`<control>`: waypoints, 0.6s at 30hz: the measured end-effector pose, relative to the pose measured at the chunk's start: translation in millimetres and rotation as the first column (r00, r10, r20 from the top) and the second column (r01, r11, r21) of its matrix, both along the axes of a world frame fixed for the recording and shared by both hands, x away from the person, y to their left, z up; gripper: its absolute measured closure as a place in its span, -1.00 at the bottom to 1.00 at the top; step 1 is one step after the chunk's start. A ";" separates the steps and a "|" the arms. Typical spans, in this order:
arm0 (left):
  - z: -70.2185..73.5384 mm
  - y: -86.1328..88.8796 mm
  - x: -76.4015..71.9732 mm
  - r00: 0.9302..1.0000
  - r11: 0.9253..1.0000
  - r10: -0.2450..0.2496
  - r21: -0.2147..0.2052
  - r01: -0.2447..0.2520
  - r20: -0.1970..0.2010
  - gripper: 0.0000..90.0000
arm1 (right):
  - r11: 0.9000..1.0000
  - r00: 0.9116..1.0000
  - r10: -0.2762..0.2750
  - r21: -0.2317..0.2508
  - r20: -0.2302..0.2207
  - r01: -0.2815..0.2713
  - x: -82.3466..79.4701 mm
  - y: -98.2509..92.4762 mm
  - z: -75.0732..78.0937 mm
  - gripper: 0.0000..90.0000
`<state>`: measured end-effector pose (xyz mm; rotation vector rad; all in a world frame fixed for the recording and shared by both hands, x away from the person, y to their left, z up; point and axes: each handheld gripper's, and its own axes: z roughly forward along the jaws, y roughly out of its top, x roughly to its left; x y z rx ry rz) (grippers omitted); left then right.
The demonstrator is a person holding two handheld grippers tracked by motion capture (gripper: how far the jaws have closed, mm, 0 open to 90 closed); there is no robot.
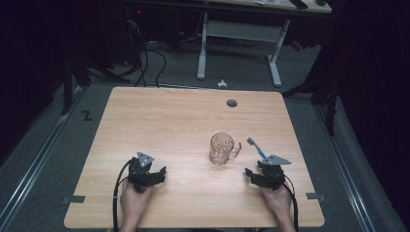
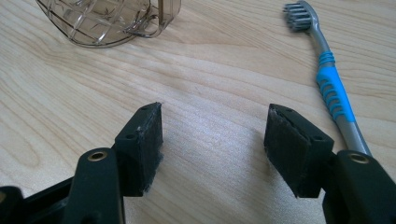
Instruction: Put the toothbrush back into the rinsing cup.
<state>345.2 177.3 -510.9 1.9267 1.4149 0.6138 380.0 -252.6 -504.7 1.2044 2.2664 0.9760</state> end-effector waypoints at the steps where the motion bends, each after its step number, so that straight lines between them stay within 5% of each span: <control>1: 0.0 0.0 0.0 1.000 1.000 0.000 0.000 0.000 0.000 -0.53 | 1.000 1.000 0.000 0.000 0.000 0.000 0.0 0.0 0.0 -0.16; 18: 0.0 -0.1 0.1 1.000 1.000 0.001 -0.001 -0.001 0.001 -0.53 | 1.000 1.000 0.008 0.004 -0.001 -0.008 -0.8 -0.1 0.0 -0.13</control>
